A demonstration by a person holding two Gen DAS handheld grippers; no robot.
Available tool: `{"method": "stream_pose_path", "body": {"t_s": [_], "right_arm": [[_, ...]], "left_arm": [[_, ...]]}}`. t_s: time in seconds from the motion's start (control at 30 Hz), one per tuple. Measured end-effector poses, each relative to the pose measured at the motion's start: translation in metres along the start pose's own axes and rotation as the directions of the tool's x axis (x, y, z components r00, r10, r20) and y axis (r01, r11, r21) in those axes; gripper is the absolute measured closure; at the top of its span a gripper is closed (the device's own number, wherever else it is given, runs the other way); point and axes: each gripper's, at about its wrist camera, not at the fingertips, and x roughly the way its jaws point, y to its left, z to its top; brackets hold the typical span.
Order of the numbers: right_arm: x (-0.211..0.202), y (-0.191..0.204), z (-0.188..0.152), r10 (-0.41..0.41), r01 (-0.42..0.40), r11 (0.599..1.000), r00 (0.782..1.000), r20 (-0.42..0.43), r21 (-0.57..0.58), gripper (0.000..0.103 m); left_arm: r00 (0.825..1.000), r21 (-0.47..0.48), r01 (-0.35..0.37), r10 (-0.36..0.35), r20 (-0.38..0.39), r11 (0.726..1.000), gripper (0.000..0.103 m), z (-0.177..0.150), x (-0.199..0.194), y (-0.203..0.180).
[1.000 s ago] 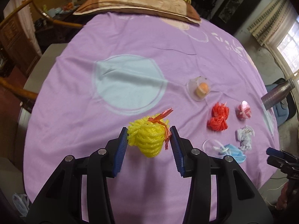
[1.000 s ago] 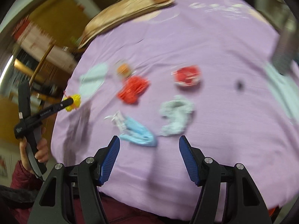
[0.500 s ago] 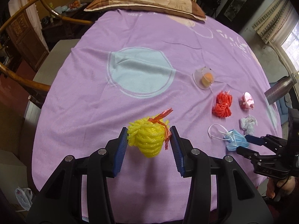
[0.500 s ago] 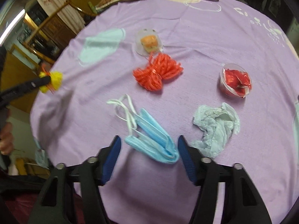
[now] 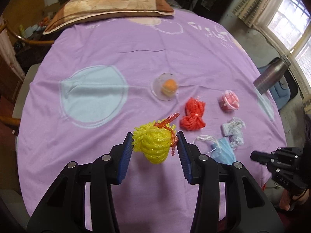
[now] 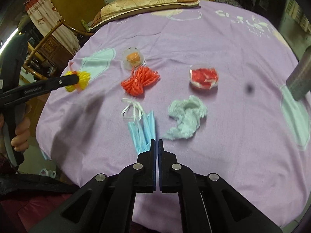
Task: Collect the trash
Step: 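Grasp the yellow mesh bundle with the left tool while the right tool grasps the blue face mask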
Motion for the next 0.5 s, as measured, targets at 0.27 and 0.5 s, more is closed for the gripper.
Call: {"method": "stream_pose_path", "body": {"t_s": [0.27,0.5], "right_arm": [[0.021,0.008,-0.001,0.055,-0.054,0.998,0.998,-0.036,0.013,0.047],[0.055,0.014,0.003,0.043,-0.043,0.999,0.995,-0.095,0.006,0.066]], "left_arm": [[1.0,0.019,-0.024,0.024,0.0,1.0,0.058,-0.008,-0.01,0.001],[0.997,-0.02,-0.071,0.071,0.005,0.997,0.058,-0.017,-0.026,0.016]]}}
